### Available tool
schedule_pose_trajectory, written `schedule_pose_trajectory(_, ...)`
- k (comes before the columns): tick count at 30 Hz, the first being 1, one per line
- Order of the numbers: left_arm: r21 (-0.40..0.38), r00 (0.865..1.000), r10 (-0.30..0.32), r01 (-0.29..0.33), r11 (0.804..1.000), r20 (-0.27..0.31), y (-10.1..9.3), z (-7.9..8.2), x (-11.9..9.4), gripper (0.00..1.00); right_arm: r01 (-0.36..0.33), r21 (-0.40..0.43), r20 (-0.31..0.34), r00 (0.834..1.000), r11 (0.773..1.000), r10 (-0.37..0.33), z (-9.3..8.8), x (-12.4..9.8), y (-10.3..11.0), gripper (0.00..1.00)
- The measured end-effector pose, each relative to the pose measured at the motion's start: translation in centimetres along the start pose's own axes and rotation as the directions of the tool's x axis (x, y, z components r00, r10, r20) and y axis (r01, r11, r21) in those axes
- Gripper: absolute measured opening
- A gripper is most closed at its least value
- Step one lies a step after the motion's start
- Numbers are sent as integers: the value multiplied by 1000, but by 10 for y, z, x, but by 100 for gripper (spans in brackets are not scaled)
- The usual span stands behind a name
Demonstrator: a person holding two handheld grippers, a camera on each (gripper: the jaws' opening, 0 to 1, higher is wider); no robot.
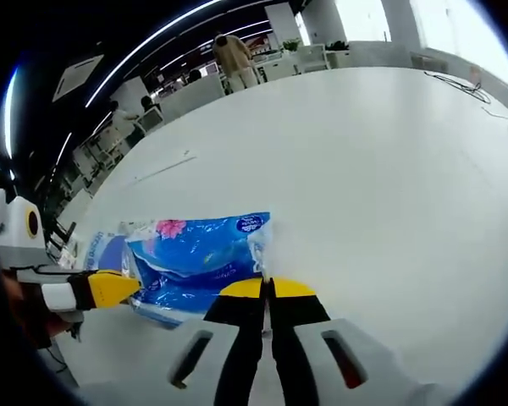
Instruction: Arrange the tabletop items into an orderly group along one side of the table until the central work area is clear of visible clutter.
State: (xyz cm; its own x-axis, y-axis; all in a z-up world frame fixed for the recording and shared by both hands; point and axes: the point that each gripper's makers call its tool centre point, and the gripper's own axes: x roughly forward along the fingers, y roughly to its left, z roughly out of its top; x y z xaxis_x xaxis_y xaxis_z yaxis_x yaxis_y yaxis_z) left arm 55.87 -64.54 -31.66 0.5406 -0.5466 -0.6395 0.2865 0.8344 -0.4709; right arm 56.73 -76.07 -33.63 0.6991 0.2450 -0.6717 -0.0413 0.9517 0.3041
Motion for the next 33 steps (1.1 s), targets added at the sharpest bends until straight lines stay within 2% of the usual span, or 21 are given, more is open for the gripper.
schedule_pose_trajectory(9, 16, 1000, 3, -3, 1000, -6, 0, -1, -1, 6, 4, 10, -2, 1000, 1000, -4, -1, 1, -1, 0)
schedule_pose_trajectory(24, 35, 1000, -16, 16, 999, -1, -3, 0, -5, 15, 13, 15, 0, 1000, 1000, -13, -1, 1, -1, 0)
schedule_pose_trajectory(33, 55, 1000, -12, 12, 998, 9, -1, 5, -11, 18, 11, 14, 6, 1000, 1000, -11, -1, 0, 1, 4)
